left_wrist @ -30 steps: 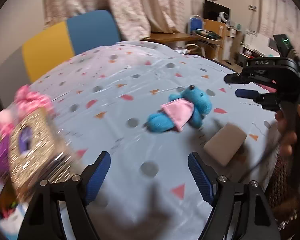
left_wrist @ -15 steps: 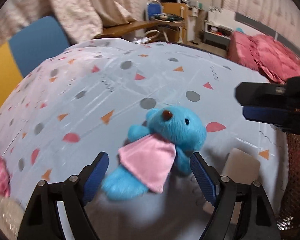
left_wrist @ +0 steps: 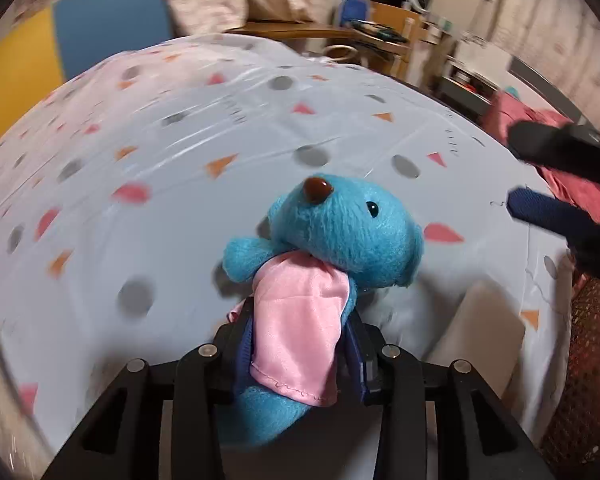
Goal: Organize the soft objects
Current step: 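Reach the left tool to the blue teddy bear in pink shirt and grasp it, then grasp the white sponge block with the right tool while the left tool holds the bear, then lift the blue bear toward the tray with the left tool while the right holds the sponge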
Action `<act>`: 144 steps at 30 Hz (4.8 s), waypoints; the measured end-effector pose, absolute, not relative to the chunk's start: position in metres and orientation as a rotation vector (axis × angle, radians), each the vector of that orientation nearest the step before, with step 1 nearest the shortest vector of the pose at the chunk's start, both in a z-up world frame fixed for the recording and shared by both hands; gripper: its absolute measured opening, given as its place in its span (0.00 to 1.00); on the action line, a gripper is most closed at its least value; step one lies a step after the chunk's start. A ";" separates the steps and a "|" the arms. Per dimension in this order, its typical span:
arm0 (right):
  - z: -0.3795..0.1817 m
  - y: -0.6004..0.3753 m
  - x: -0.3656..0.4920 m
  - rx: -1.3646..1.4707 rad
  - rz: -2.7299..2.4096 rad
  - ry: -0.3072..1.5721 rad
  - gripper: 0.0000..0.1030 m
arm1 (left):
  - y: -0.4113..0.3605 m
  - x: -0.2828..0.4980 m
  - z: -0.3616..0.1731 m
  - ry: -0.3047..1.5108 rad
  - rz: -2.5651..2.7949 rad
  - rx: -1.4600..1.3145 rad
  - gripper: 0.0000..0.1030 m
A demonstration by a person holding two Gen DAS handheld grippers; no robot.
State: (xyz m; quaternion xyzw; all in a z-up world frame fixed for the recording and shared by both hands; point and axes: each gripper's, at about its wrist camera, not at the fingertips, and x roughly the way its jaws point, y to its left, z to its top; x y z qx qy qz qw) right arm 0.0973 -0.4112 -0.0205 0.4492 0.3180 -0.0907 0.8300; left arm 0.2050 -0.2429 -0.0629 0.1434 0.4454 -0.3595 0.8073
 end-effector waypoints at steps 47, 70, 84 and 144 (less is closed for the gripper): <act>-0.050 -0.345 0.082 0.791 -0.440 1.069 0.74 | -0.070 0.083 -0.065 0.898 -0.382 0.068 0.43; -0.080 -0.280 0.210 0.152 -0.109 1.178 0.74 | -0.068 0.082 -0.065 0.904 -0.472 0.011 0.73; -0.081 -0.276 0.213 0.077 -0.098 1.231 0.80 | -0.072 0.077 -0.050 0.970 -0.477 0.047 0.81; -0.078 -0.268 0.192 0.001 -0.146 1.144 0.59 | -0.033 0.047 0.016 0.780 -0.363 0.054 0.37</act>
